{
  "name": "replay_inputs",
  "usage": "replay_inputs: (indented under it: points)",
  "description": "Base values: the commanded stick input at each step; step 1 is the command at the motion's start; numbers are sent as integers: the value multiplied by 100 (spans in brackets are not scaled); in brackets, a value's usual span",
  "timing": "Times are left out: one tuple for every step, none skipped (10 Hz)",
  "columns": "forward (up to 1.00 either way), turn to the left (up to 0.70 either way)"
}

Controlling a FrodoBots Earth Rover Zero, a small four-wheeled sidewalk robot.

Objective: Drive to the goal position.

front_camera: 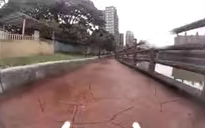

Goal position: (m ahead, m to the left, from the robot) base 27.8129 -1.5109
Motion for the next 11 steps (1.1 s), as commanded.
replay_inputs:
  points:
    - [50, 0]
    - [50, 0]
    - [50, 0]
    - [50, 0]
    - [50, 0]
    - [50, 0]
    - [50, 0]
    - [50, 0]
    - [50, 0]
    - [50, 0]
    - [50, 0]
